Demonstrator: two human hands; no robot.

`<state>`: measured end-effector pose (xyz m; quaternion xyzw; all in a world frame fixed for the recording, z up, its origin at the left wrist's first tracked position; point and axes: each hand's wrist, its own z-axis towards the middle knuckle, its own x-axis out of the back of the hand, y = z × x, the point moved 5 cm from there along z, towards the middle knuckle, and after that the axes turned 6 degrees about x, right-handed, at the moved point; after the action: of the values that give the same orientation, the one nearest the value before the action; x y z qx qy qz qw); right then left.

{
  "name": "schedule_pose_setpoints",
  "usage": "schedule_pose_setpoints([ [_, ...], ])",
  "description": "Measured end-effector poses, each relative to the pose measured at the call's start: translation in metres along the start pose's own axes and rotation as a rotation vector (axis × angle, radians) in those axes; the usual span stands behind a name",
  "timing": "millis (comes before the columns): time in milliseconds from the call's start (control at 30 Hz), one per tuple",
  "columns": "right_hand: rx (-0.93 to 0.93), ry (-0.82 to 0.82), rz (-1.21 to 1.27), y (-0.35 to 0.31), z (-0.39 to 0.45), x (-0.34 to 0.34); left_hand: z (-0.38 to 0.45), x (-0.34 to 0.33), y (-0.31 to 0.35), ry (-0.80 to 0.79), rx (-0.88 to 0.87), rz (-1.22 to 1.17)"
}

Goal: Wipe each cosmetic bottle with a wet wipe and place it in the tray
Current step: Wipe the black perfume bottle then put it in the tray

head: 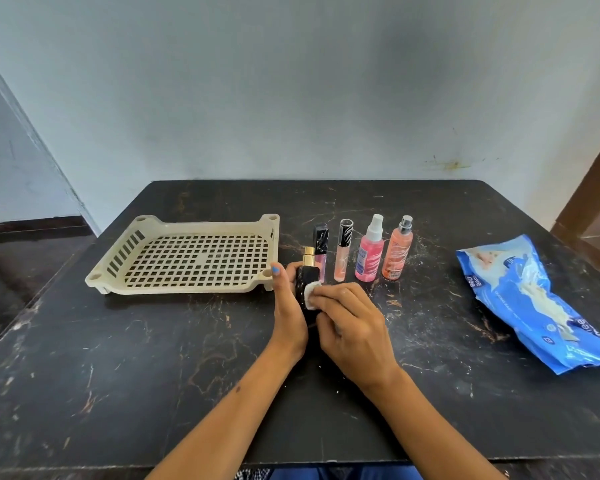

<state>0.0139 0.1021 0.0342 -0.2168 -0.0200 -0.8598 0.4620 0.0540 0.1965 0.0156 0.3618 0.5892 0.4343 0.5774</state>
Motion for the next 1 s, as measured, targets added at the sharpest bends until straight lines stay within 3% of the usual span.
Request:
schedule_pose_setpoints([
  [167,0.043,-0.056,-0.037,-0.002,0.001,-0.005,0.000,0.001,0.000,-0.008,0.000,-0.007],
  [367,0.006,-0.014,-0.075,0.001,0.002,-0.003,0.000,0.000,-0.002,-0.022,0.000,-0.001],
  [533,0.088,-0.003,-0.011,-0.007,-0.001,-0.005,0.001,0.001,-0.002,-0.024,0.026,-0.029],
  [1000,-0.017,-0.024,-0.092,0.001,0.002,-0.006,0.001,0.000,0.000,0.002,-0.011,0.004],
])
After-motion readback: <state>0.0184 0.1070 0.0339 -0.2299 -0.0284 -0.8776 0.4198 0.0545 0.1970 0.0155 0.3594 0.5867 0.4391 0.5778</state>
